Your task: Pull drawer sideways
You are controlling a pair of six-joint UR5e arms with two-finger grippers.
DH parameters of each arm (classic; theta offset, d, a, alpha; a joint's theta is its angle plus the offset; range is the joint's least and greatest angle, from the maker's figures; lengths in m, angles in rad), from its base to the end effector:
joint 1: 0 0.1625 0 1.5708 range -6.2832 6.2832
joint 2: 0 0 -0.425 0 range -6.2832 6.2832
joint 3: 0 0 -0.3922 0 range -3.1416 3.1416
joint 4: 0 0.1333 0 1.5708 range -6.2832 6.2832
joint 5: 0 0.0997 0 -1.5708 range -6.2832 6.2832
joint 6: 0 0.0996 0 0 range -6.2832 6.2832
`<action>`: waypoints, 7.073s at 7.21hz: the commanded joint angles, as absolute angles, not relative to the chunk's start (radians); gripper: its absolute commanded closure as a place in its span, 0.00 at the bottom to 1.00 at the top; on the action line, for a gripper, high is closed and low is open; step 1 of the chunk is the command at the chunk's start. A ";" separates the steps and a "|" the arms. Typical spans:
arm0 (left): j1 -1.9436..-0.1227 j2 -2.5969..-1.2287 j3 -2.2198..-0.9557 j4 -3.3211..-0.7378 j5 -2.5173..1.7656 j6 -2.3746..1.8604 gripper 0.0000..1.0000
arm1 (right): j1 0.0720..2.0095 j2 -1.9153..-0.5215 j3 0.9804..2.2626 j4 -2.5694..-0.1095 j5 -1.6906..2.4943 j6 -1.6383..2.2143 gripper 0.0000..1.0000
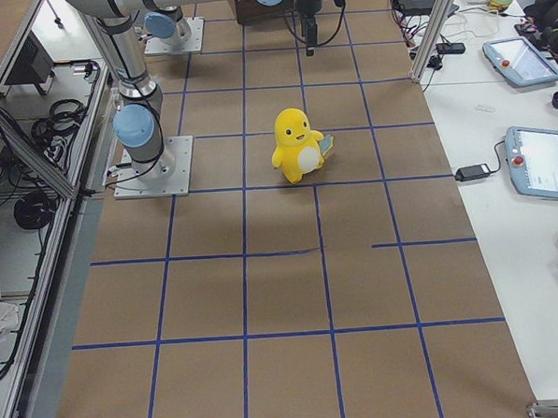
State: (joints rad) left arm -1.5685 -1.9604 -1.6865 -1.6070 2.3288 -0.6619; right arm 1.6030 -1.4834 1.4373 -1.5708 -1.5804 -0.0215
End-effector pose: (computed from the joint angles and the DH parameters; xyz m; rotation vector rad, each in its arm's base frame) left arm -0.0636 -0.5529 0.2524 -0.4976 2.2043 0.3002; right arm 0.1494 -0.5285 0.5091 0.0837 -3.1303 0.0723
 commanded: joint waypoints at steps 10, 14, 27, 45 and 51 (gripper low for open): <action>-1.632 -2.008 -1.614 -1.689 2.298 -0.747 1.00 | 1.603 -1.483 1.437 -1.571 -1.580 -0.021 0.00; -1.657 -2.025 -1.583 -1.693 2.280 -0.759 1.00 | 1.603 -1.483 1.437 -1.571 -1.580 -0.021 0.00; -1.707 -2.063 -1.519 -1.732 2.253 -0.790 1.00 | 1.603 -1.483 1.437 -1.571 -1.580 -0.021 0.00; -1.726 -2.071 -1.476 -1.761 2.247 -0.799 0.31 | 1.603 -1.483 1.437 -1.571 -1.580 -0.021 0.00; -1.743 -1.933 -1.312 -1.758 2.105 -0.488 0.00 | 1.603 -1.483 1.437 -1.571 -1.582 -0.021 0.00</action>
State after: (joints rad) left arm -1.7395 -1.9834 -1.3453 -1.7540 2.1393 -0.5674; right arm 1.6030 -1.4834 1.4374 -1.5708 -1.5807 -0.0215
